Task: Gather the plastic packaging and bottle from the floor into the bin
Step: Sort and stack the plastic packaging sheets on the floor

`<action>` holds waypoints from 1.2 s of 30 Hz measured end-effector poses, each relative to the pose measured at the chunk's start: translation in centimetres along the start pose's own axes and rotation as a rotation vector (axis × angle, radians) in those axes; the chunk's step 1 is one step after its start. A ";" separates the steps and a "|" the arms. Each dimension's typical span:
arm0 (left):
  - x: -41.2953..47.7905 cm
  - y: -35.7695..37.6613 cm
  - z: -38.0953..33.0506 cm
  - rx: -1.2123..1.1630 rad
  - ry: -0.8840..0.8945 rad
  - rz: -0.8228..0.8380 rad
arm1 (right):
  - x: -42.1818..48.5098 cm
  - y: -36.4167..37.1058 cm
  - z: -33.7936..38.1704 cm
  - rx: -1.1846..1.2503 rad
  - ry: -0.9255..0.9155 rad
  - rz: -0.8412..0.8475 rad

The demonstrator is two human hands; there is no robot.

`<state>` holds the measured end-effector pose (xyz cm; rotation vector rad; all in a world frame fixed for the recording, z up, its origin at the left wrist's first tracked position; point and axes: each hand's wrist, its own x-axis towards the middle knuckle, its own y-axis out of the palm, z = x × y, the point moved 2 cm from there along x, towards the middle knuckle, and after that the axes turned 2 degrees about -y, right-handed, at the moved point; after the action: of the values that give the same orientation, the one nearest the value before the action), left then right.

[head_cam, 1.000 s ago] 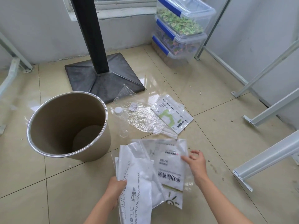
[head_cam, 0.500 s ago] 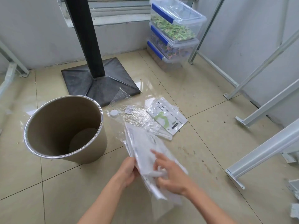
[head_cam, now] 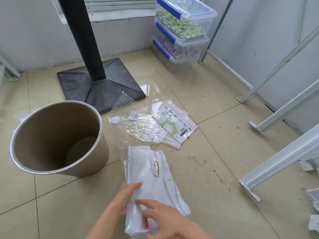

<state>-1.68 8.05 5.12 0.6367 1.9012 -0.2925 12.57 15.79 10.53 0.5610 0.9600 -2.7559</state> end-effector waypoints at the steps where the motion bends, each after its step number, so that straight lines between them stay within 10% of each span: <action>1: 0.3 -0.2 0.4 0.039 -0.002 -0.046 | 0.2 -0.1 -0.3 0.048 0.053 0.026; 11: 3.7 -3.3 2.8 0.074 0.015 -0.118 | 7.2 -5.2 -8.6 -0.014 0.313 -0.504; 29: 7.3 -4.7 2.9 0.171 0.055 -0.136 | 21.4 -8.7 -16.2 -0.654 0.381 -0.218; 36: 7.8 -4.3 3.2 0.139 0.040 -0.125 | 19.6 -7.1 -16.1 -0.742 0.371 -0.380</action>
<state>-3.88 5.20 -3.64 0.6199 1.9752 -0.4985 -2.61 30.73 -5.01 0.8134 2.2235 -2.3117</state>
